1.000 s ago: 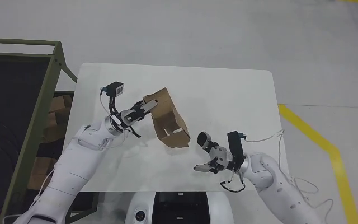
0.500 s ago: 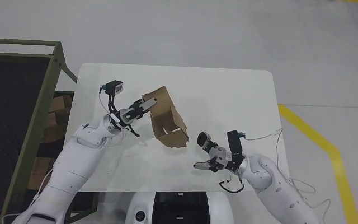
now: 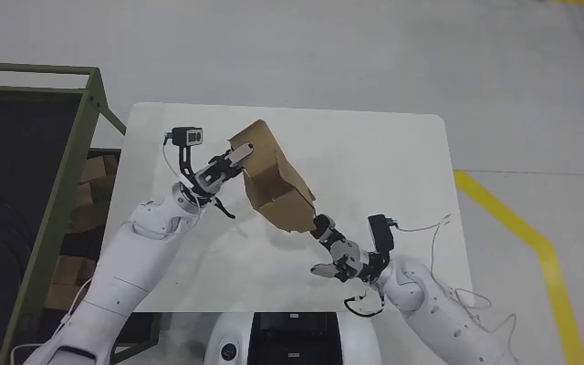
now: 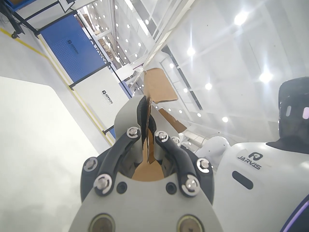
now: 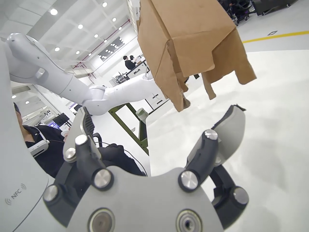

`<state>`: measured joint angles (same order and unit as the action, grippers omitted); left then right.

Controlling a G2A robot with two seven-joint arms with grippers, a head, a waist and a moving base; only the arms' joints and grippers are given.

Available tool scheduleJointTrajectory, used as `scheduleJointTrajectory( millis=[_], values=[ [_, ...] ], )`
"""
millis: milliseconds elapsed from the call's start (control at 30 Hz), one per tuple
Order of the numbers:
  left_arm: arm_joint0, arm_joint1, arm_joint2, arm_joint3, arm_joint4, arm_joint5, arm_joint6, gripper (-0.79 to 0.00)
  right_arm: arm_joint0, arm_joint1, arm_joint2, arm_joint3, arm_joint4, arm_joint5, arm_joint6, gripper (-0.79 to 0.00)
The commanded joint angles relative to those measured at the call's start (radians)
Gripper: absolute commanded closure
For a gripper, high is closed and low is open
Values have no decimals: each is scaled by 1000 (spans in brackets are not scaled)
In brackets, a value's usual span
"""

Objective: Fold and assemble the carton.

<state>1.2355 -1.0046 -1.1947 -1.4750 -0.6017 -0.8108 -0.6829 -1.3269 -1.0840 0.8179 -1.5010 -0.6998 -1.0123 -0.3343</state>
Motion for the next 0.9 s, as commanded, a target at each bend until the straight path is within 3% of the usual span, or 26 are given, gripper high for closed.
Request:
scheduleJointTrajectory(
  millis=[0,500,600,867],
  values=[
    [-6,-3,6,4,-42,9,-22,0,22,1,-34,11,-15,0,-52,-785],
    [-38,-22,18,52,-151,50,-111,0,114,17,-189,70,-247,0,-444,-770],
    [-41,-26,18,58,-142,63,-107,0,126,20,-204,74,-279,0,-473,-696],
    [-43,-35,16,68,-131,88,-102,0,151,11,-209,98,-274,0,-470,-622]
  ],
)
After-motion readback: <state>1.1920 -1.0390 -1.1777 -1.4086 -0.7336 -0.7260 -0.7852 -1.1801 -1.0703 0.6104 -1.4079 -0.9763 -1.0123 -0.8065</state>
